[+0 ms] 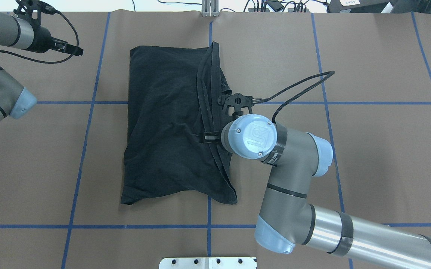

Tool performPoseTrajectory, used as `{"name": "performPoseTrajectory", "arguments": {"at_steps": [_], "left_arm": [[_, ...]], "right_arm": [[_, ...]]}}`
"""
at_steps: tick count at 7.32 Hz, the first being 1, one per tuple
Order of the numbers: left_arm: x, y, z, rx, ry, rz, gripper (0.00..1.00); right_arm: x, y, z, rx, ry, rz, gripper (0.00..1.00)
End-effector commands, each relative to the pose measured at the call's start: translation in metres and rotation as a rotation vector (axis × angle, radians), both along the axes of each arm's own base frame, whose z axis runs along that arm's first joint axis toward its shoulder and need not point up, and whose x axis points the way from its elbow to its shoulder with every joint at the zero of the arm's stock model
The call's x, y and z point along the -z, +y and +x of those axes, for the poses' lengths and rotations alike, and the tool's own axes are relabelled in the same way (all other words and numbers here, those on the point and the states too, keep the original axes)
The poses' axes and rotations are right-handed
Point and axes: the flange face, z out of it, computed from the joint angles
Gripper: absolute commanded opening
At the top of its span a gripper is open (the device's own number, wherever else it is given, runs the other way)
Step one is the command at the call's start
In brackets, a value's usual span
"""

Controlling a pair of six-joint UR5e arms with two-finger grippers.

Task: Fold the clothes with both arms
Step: 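Pull the grasped layer toward the robot with the right gripper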

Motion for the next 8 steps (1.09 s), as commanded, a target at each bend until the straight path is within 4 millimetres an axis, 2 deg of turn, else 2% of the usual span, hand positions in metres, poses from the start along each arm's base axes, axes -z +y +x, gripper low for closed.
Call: {"name": "performPoseTrajectory", "arguments": {"at_steps": [1, 2, 3, 4, 5, 6, 7, 8], "left_arm": [[0.0, 0.0, 0.0, 0.002, 0.002, -0.003, 1.0], [0.0, 0.0, 0.0, 0.002, 0.002, -0.003, 1.0], [0.0, 0.0, 0.0, 0.002, 0.002, -0.003, 1.0], [0.0, 0.0, 0.0, 0.003, 0.003, -0.004, 1.0], [-0.004, 0.002, -0.001, 0.001, 0.001, -0.008, 1.0], [-0.005, 0.003, -0.001, 0.001, 0.001, -0.01, 1.0], [-0.004, 0.003, -0.001, 0.001, 0.002, -0.007, 1.0], [-0.004, 0.003, -0.001, 0.001, 0.001, -0.008, 1.0]], "right_arm": [[0.036, 0.013, -0.014, 0.17, 0.106, 0.211, 0.9], [0.039, 0.003, -0.012, 0.187, 0.167, 0.357, 0.98], [0.052, 0.0, -0.009, 0.227, 0.175, 0.458, 0.98], [0.036, 0.015, -0.025, 0.324, 0.206, 0.408, 0.99], [0.017, 0.023, -0.031, 0.396, 0.315, 0.325, 0.99], [0.01, 0.027, -0.03, 0.46, 0.41, 0.32, 0.99], [0.002, 0.034, -0.036, 0.502, 0.45, 0.334, 0.99], [0.003, 0.046, -0.044, 0.513, 0.465, 0.348, 0.98]]}}
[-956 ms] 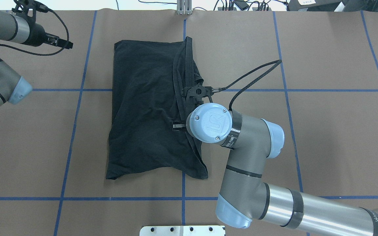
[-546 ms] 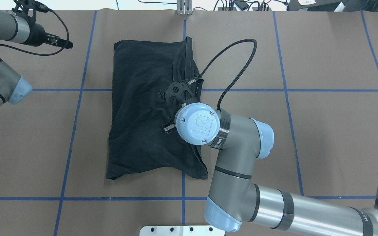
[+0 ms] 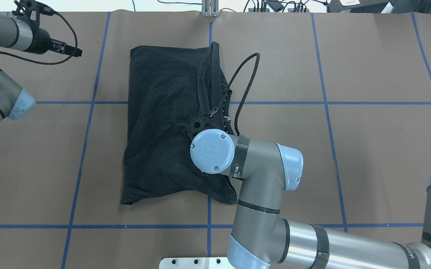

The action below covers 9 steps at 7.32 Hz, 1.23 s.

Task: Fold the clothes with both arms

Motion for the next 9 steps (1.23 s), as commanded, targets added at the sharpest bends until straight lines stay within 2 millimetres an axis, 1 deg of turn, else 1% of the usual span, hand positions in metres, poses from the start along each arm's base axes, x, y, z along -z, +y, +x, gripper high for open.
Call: {"name": "performPoseTrajectory", "arguments": {"at_steps": [1, 2, 3, 4, 6, 8, 9], "left_arm": [[-0.002, 0.0, 0.0, 0.0, -0.002, -0.003, 1.0], [-0.002, 0.0, 0.001, -0.002, -0.002, -0.002, 1.0], [-0.002, 0.0, 0.001, -0.002, -0.002, -0.003, 1.0], [-0.002, 0.0, 0.001, -0.002, -0.002, -0.003, 1.0], [-0.001, 0.0, 0.001, -0.002, -0.002, -0.001, 1.0], [-0.001, 0.0, 0.001, -0.002, -0.001, -0.002, 1.0], [-0.001, 0.0, 0.001, -0.002, -0.002, -0.001, 1.0]], "right_arm": [[-0.001, 0.018, -0.013, 0.039, 0.043, 0.018, 0.92], [-0.001, 0.017, -0.017, 0.035, 0.052, 0.025, 0.84], [-0.002, 0.013, -0.022, 0.027, 0.068, 0.039, 0.67], [0.002, 0.01, -0.028, 0.04, 0.083, 0.058, 0.58], [0.002, 0.009, -0.031, 0.041, 0.088, 0.061, 0.58], [0.001, 0.014, -0.034, 0.047, 0.089, 0.062, 0.57], [0.001, 0.014, -0.034, 0.047, 0.089, 0.062, 0.5]]}}
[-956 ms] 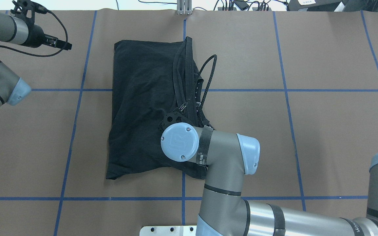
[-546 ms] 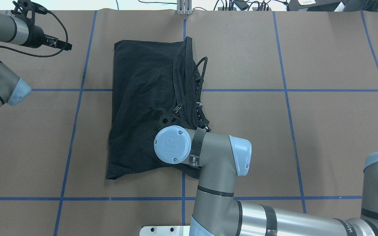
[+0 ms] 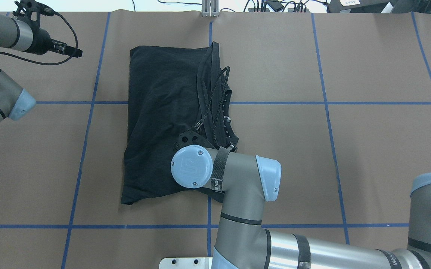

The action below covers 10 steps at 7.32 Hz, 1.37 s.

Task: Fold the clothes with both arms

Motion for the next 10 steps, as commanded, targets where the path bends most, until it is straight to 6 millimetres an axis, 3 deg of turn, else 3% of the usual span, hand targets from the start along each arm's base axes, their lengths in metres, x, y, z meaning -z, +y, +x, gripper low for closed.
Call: {"name": "performPoseTrajectory", "arguments": {"at_steps": [1, 2, 7, 8, 10], "left_arm": [[0.0001, 0.0, 0.0, 0.0, 0.0, 0.001, 1.0], [0.0001, 0.0, 0.0, 0.0, 0.0, -0.001, 1.0], [0.0001, 0.0, 0.0, 0.0, 0.0, -0.001, 1.0], [0.0001, 0.0, 0.0, 0.0, 0.0, -0.001, 1.0], [0.0012, -0.0005, 0.0003, 0.0, 0.001, 0.001, 1.0]], "right_arm": [[-0.0004, -0.0027, 0.0016, -0.005, 0.002, 0.006, 0.38], [-0.0006, -0.0057, 0.0033, 0.017, 0.013, 0.024, 0.27], [0.0035, -0.0052, 0.0053, 0.021, 0.006, 0.029, 0.23], [0.0044, -0.006, 0.0062, 0.019, 0.003, 0.03, 0.19], [0.0051, -0.0073, 0.0083, 0.018, -0.001, 0.029, 0.0]]}}
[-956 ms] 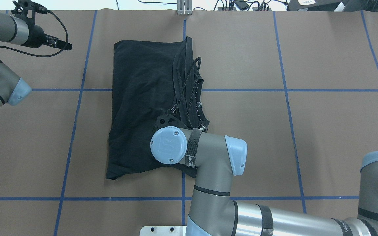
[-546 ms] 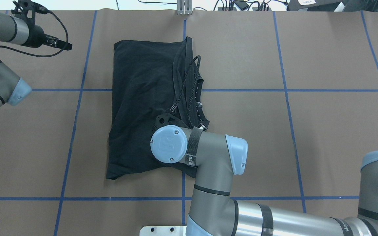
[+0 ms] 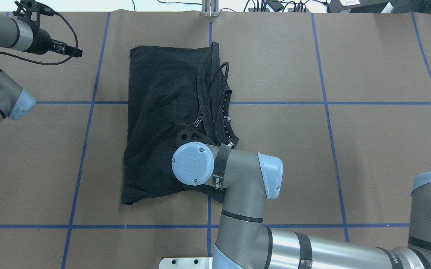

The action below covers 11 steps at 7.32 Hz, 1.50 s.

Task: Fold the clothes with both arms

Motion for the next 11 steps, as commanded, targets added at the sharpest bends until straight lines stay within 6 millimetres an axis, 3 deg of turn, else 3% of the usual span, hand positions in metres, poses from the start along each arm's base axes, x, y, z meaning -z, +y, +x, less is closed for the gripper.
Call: {"name": "performPoseTrajectory", "arguments": {"at_steps": [1, 2, 4, 6, 7, 8, 9, 10, 11], "left_arm": [[0.001, 0.0, 0.001, -0.002, 0.001, 0.001, 1.0], [0.001, 0.0, 0.001, -0.002, 0.001, 0.001, 1.0], [0.003, -0.001, 0.002, -0.002, 0.002, 0.004, 1.0], [0.004, -0.001, 0.002, -0.002, 0.003, 0.005, 1.0], [0.005, -0.002, 0.002, -0.002, 0.004, 0.006, 1.0], [0.005, -0.002, 0.002, -0.002, 0.004, 0.006, 1.0], [0.005, -0.002, 0.002, -0.002, 0.004, 0.006, 1.0], [0.005, -0.002, 0.002, -0.002, 0.004, 0.006, 1.0], [0.006, -0.002, 0.002, -0.001, 0.005, 0.006, 1.0]], "right_arm": [[0.009, -0.002, 0.008, -0.014, -0.026, -0.002, 0.0], [0.009, -0.004, 0.018, -0.021, -0.036, 0.0, 0.0], [-0.016, 0.001, 0.037, -0.023, -0.029, -0.005, 0.0], [-0.05, 0.027, 0.068, -0.084, -0.053, -0.06, 0.0], [-0.056, 0.045, 0.067, -0.108, -0.069, -0.094, 0.02], [-0.055, 0.059, 0.06, -0.121, -0.081, -0.119, 0.28], [-0.056, 0.066, 0.056, -0.16, -0.095, -0.144, 0.71], [-0.056, 0.065, 0.056, -0.196, -0.107, -0.166, 0.99], [-0.051, 0.05, 0.06, -0.222, -0.12, -0.165, 1.0]]}}
